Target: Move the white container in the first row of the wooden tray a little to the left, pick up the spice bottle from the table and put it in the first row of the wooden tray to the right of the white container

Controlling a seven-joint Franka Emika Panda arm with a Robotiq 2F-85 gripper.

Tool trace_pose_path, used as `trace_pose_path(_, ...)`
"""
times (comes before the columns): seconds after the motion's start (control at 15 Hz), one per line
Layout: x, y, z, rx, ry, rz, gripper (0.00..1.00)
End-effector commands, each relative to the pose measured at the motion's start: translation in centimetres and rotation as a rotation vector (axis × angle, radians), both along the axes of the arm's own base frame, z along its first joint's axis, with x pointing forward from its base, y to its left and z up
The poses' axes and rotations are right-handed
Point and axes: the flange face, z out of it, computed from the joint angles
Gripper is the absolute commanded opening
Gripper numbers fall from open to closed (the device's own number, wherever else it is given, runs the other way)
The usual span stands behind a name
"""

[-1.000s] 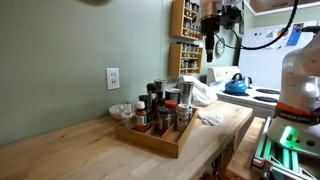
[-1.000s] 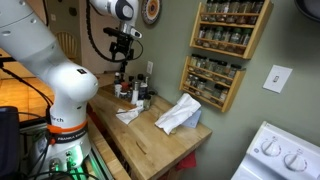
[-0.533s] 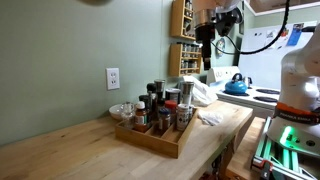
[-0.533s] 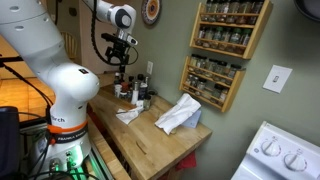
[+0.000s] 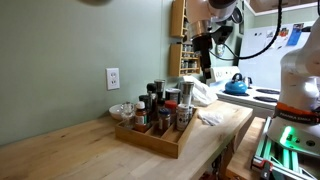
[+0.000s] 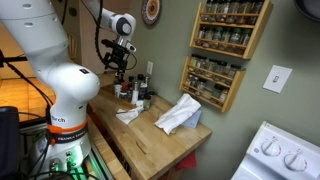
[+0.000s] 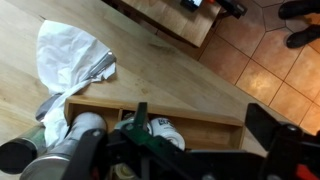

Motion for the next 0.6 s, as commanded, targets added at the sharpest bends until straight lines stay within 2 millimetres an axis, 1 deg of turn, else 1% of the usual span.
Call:
trace_pose_path(0.0, 0.5, 1.6, -3.4, 0.037, -0.012, 0.021, 1.0)
trace_pose_path(0.13, 0.9, 2.4, -4.5, 0.056, -0.045, 0.015, 1.0)
trace_pose_path(0.27, 1.0, 3.1, -5.0, 0.079, -0.084, 0.021, 1.0)
trace_pose_path(0.33, 1.4, 2.5, -4.3, 0.048, -0.066, 0.012, 1.0)
trace_pose_path(0.53, 1.5, 3.0, -4.7, 0.058, -0.08, 0.017, 1.0)
